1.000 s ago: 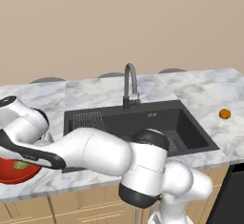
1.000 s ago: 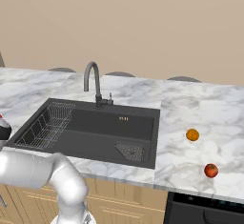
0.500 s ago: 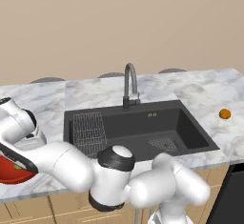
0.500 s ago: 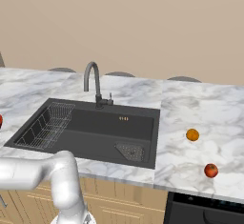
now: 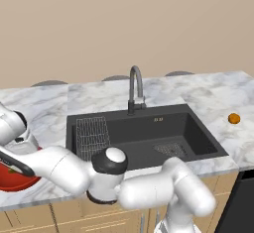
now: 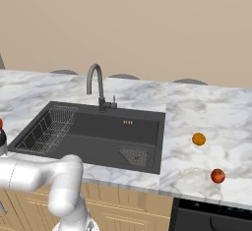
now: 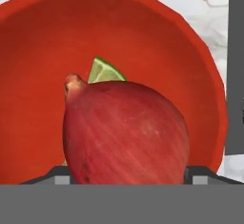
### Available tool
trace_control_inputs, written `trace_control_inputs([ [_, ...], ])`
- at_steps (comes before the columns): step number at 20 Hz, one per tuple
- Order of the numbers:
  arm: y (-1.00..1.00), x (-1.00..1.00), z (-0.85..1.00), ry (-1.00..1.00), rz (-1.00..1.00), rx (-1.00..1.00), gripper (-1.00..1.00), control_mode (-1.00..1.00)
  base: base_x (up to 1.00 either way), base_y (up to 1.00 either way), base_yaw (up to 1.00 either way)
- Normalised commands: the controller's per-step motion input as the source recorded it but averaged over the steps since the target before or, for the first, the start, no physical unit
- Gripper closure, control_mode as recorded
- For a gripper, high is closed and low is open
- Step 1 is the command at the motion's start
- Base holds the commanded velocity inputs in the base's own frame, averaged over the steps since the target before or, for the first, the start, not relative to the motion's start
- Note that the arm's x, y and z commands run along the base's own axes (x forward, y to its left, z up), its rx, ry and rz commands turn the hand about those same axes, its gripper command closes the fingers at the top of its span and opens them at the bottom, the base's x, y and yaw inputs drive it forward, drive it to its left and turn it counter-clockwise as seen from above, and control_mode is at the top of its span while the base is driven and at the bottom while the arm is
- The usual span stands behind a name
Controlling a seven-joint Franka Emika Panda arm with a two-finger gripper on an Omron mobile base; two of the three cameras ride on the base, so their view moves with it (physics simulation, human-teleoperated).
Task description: There is a mixed pile of frozen fruits and vegetables on the counter. Locate all the frozen vegetables and place the items in a bowl on the counter. Take all the frozen fruits and defrost them in a running sink.
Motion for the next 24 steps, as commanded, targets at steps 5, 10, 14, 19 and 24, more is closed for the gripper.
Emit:
trace_control_inputs([
  [5,-0.04,-0.03,0.04,0.05,-0.01,-0.01,-1.00,-1.00,0.00,0.00,0.00],
  [10,-0.13,-0.06,0.08,0.09,-0.03,-0.03,-1.00,-1.00,0.00,0.00,0.00],
  [14,-0.26,-0.20,0.17,0.04,-0.04,0.00,-1.00,-1.00,0.00,0.00,0.00],
  [19,-0.53,-0.20,0.35,0.05,-0.12,-0.01,-1.00,-1.00,0.00,0.00,0.00],
  [24,-0.70,-0.35,0.31,-0.01,-0.09,0.00,-1.00,-1.00,0.00,0.00,0.00],
])
